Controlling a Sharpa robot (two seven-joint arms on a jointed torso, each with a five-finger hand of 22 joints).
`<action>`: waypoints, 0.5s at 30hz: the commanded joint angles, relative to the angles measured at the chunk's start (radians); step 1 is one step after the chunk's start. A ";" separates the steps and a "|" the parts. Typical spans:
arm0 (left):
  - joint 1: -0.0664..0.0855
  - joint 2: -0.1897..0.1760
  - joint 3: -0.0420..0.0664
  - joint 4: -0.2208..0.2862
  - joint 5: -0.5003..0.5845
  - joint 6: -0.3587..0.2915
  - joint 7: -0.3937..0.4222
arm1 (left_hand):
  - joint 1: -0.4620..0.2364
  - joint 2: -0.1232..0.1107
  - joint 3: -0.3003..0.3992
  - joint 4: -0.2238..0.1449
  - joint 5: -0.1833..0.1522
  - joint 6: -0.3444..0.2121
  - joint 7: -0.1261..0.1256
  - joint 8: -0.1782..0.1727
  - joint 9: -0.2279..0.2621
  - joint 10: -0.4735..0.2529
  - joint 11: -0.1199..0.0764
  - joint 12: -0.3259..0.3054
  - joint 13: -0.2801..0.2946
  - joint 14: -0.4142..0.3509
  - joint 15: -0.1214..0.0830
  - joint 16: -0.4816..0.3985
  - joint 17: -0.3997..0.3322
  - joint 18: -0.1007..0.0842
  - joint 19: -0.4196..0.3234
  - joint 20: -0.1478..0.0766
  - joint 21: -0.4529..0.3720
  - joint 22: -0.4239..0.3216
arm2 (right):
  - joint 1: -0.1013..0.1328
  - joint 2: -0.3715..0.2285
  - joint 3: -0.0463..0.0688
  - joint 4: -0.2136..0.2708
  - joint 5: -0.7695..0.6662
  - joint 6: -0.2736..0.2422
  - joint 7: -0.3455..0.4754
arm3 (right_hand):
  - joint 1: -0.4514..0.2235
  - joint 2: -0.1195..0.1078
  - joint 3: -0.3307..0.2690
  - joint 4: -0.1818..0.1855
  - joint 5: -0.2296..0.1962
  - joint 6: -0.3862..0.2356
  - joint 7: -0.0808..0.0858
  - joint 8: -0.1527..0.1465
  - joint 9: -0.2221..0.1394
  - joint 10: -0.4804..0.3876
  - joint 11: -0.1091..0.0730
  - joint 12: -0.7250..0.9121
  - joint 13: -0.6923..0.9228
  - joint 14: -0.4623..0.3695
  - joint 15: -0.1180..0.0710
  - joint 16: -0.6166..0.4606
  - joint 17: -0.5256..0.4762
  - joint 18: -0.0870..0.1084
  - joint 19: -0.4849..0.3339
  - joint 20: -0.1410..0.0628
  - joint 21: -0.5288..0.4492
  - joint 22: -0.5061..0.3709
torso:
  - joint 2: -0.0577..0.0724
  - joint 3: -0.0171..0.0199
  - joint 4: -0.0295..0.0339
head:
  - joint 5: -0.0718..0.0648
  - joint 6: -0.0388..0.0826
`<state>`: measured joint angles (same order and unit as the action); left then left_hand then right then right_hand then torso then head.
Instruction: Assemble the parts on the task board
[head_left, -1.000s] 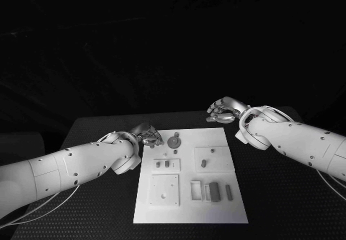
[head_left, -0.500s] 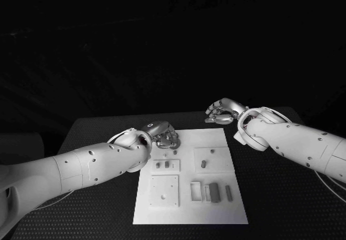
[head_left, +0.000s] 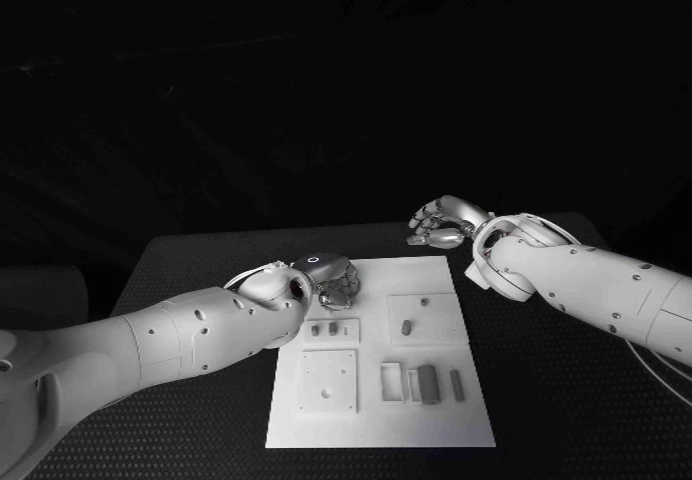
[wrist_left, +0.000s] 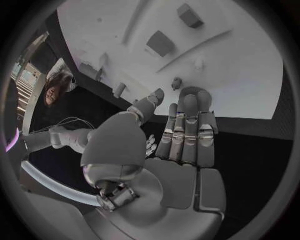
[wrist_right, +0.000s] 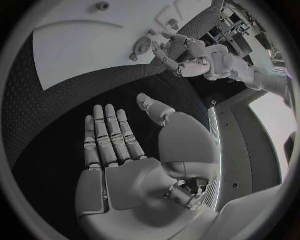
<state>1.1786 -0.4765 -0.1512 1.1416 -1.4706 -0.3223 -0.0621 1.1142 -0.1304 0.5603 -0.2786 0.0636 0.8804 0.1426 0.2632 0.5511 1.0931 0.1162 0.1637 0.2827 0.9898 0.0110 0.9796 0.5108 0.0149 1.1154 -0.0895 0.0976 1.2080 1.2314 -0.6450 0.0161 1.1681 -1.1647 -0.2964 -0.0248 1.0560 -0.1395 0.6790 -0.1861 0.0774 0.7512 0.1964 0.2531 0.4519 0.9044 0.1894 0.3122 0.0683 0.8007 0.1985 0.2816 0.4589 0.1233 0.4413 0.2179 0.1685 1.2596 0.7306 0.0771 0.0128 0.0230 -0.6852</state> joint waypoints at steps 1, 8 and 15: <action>-0.007 0.014 -0.001 -0.010 -0.035 0.052 -0.008 | -0.001 -0.008 -0.006 0.001 -0.006 0.000 0.002 -0.004 -0.002 0.005 0.002 -0.008 -0.001 0.009 -0.001 0.005 0.003 0.021 0.010 -0.001 0.004 0.002 | 0.000 0.001 0.000 0.001 0.000 0.009 0.012 | 0.010 -0.002 0.001 -0.001 0.002 -0.008 0.029 0.006 -0.002 0.010 0.000 -0.006 -0.001 -0.003 0.002 0.005 -0.001 -0.005 0.001 -0.003 -0.003 0.002 | 0.001 -0.0005 0.0015 | -0.003 -0.002; -0.015 0.024 -0.002 -0.027 -0.041 0.068 -0.018 | -0.001 -0.009 -0.008 0.001 -0.006 0.000 0.001 -0.005 -0.004 0.007 0.002 -0.015 -0.002 0.018 -0.002 0.012 0.009 0.025 0.021 -0.002 0.009 0.007 | 0.000 0.002 0.000 0.001 0.000 0.011 0.012 | 0.010 -0.002 0.001 -0.001 0.002 -0.008 0.029 0.006 -0.002 0.010 0.000 -0.006 -0.001 -0.003 0.002 0.005 -0.001 -0.005 0.001 -0.003 -0.004 0.002 | 0.000 -0.0002 0.0010 | -0.006 -0.004; -0.016 0.030 -0.003 -0.027 -0.042 0.072 -0.029 | 0.005 -0.002 -0.018 0.005 -0.006 0.011 0.004 -0.003 -0.011 0.029 -0.008 -0.032 -0.001 0.050 -0.013 0.083 0.051 0.046 0.075 -0.013 0.059 0.065 | 0.000 0.005 0.000 0.002 0.000 0.012 0.012 | 0.010 -0.002 0.001 -0.001 0.002 -0.008 0.029 0.006 -0.002 0.010 0.000 -0.006 -0.001 -0.003 0.002 0.005 -0.001 -0.005 0.001 -0.003 -0.004 0.002 | 0.000 -0.0004 0.0010 | -0.007 -0.005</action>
<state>1.1635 -0.4499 -0.1540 1.1115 -1.5009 -0.2732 -0.0817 1.1143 -0.1303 0.5468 -0.2735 0.0637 0.8861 0.1482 0.2632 0.5411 1.1174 0.1072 0.1373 0.2803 1.0385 -0.0018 1.0585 0.5600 0.0237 1.1870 -0.1034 0.1559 1.2711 1.2314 -0.6417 0.0161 1.1687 -1.1643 -0.2960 -0.0241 1.0560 -0.1395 0.6791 -0.1861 0.0774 0.7512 0.1964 0.2531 0.4510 0.9044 0.1894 0.3122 0.0683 0.8006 0.1985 0.2816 0.4589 0.1233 0.4413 0.2179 0.1685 1.2605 0.7307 0.0769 0.0139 0.0168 -0.6899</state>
